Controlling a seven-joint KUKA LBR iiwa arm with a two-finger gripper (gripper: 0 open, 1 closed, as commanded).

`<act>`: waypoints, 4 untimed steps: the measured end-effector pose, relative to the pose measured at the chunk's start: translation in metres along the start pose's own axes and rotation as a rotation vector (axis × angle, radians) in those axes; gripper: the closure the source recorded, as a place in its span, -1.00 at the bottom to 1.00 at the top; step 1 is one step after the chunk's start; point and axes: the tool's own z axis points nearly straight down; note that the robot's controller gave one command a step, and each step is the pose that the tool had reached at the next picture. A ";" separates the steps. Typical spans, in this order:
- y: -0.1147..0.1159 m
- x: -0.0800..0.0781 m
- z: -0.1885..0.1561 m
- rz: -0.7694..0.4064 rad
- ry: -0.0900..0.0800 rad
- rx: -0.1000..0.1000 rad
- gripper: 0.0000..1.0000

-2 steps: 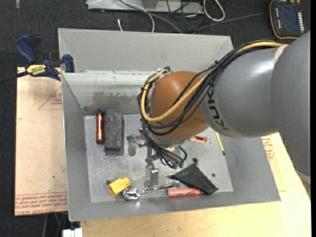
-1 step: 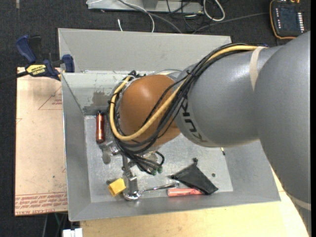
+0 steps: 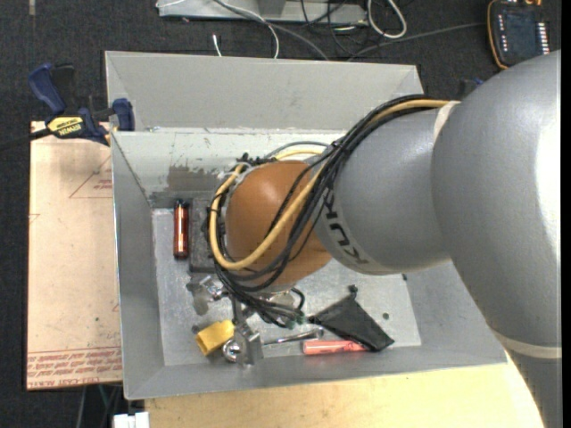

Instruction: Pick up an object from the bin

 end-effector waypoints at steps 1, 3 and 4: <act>-0.003 -0.005 0.043 -0.552 -0.017 0.004 -1.00; -0.005 0.006 0.039 -0.004 -0.015 0.002 1.00; -0.004 0.008 0.019 -0.003 -0.006 0.000 1.00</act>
Offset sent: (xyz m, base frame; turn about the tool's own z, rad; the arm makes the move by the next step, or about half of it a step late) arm -0.0058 -0.0089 -0.0419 -0.0052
